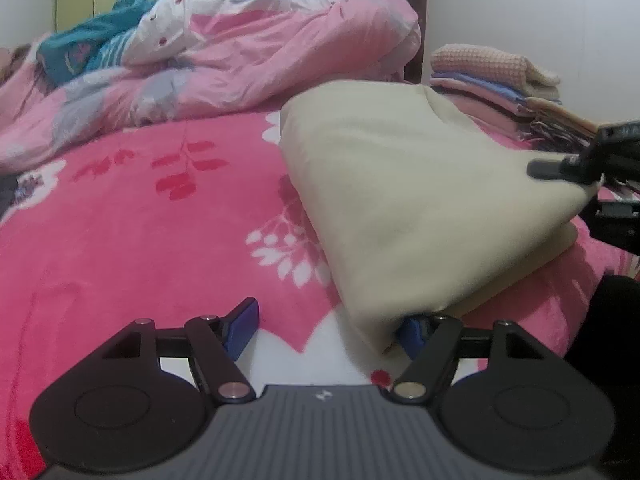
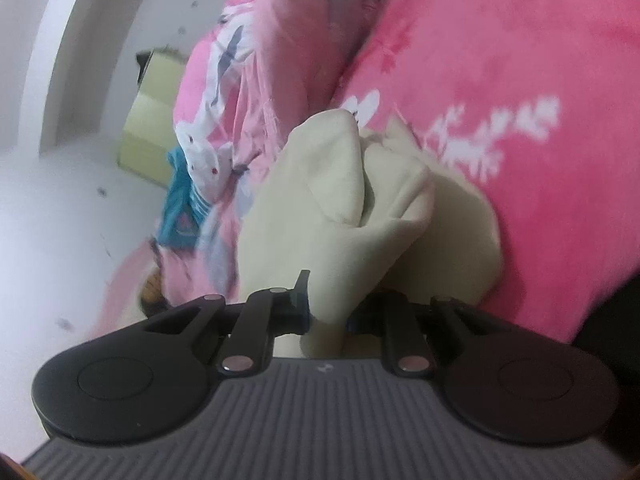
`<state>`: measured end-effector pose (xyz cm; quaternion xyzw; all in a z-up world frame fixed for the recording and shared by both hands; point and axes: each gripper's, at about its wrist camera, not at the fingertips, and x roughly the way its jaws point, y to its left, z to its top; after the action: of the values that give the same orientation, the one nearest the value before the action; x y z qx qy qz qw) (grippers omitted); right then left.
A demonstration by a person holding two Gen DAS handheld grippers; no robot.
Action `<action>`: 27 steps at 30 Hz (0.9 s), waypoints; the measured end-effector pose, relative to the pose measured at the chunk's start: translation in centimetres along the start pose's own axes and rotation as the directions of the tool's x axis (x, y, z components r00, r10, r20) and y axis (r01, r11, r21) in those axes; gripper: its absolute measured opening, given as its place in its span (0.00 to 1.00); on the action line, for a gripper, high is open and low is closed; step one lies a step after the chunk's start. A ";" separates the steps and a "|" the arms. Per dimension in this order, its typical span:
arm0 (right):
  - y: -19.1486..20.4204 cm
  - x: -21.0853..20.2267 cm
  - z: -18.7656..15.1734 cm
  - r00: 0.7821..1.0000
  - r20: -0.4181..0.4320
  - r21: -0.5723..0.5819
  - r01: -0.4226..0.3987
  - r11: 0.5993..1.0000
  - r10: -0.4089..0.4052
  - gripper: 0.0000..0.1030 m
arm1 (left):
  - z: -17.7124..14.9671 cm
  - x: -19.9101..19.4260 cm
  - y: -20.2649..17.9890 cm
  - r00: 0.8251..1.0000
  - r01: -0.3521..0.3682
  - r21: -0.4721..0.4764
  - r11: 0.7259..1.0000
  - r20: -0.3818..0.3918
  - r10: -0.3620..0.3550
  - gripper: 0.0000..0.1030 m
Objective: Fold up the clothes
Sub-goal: 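Open both tools and pull them back from the folded hoodie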
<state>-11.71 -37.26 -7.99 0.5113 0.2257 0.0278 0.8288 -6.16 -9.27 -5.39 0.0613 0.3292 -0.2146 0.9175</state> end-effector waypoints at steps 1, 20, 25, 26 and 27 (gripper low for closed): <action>-0.6 0.4 0.1 1.000 -0.009 0.000 0.018 1.000 -0.018 0.13 | -0.1 0.2 0.2 1.000 0.009 -0.018 1.000 -0.009 -0.010 0.72; -1.4 -1.1 1.1 0.999 -0.055 -0.108 -0.006 0.994 0.000 0.21 | 2.6 0.0 2.0 0.987 0.149 -0.046 0.988 0.074 -0.145 0.78; -2.4 -6.8 3.1 0.985 0.092 -0.105 0.154 0.982 -0.145 0.34 | 2.1 0.8 2.6 0.986 0.160 -0.107 0.981 0.053 -0.155 0.83; -2.5 -8.2 3.5 0.973 0.137 -0.096 0.198 0.975 -0.184 0.36 | 2.0 0.9 2.8 0.986 0.163 -0.116 0.980 0.052 -0.158 0.84; -2.3 -9.0 3.8 0.963 0.174 -0.105 0.225 0.969 -0.205 0.36 | 2.0 0.9 2.9 0.986 0.166 -0.125 0.978 0.050 -0.160 0.85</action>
<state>-18.67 -44.00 -5.39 0.4317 0.2099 -0.0900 0.8726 -3.13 -7.51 -4.54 -0.0293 0.3279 -0.2687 0.9052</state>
